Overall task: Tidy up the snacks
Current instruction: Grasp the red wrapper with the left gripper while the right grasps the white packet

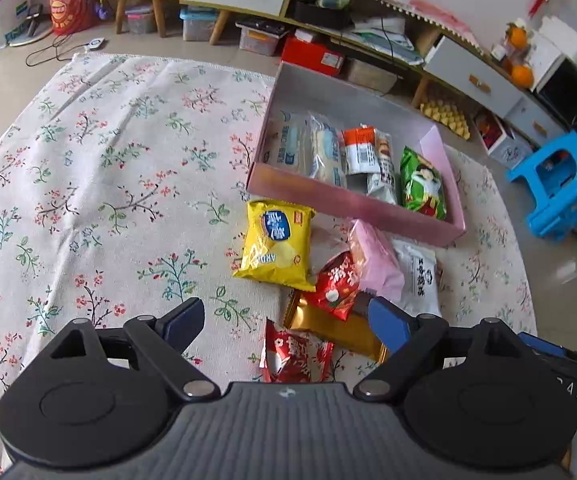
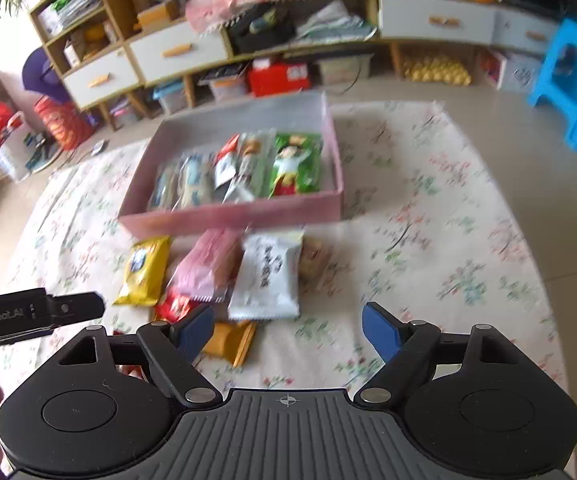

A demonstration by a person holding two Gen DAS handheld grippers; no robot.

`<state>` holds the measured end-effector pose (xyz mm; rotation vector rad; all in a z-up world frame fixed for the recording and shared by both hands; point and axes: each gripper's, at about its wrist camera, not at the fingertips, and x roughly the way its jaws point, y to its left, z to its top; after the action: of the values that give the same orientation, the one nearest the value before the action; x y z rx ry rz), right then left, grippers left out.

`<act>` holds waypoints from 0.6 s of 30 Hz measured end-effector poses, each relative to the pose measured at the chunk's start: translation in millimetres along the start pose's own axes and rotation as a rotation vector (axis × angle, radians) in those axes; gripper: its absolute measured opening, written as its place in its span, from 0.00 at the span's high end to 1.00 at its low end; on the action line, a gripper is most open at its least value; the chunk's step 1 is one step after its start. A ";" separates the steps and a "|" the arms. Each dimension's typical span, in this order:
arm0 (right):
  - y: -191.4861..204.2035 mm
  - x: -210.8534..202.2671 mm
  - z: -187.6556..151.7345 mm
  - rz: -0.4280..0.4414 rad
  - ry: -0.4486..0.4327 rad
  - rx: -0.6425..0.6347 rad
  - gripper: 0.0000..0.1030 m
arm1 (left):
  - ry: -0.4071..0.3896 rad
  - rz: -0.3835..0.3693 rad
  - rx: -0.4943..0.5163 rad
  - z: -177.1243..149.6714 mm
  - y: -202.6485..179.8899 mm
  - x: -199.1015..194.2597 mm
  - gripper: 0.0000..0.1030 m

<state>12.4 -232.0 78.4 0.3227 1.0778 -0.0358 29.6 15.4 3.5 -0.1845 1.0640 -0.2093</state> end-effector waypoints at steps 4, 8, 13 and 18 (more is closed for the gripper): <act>-4.8 4.1 -0.4 0.004 0.026 0.004 0.20 | 0.031 -0.007 0.011 -3.8 3.7 4.6 0.15; -10.0 5.0 1.5 0.007 0.031 0.027 0.20 | 0.061 -0.016 0.019 -7.8 4.1 9.7 0.15; -11.9 7.9 2.7 0.012 0.044 0.043 0.20 | 0.077 0.003 0.066 -15.7 2.3 16.4 0.15; -13.4 12.3 3.8 0.005 0.061 0.055 0.20 | 0.102 0.020 0.096 -22.1 0.9 24.0 0.15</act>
<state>19.0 -244.2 66.1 0.3787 1.1373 -0.0515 21.5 9.0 -27.5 -0.0774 1.1534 -0.2538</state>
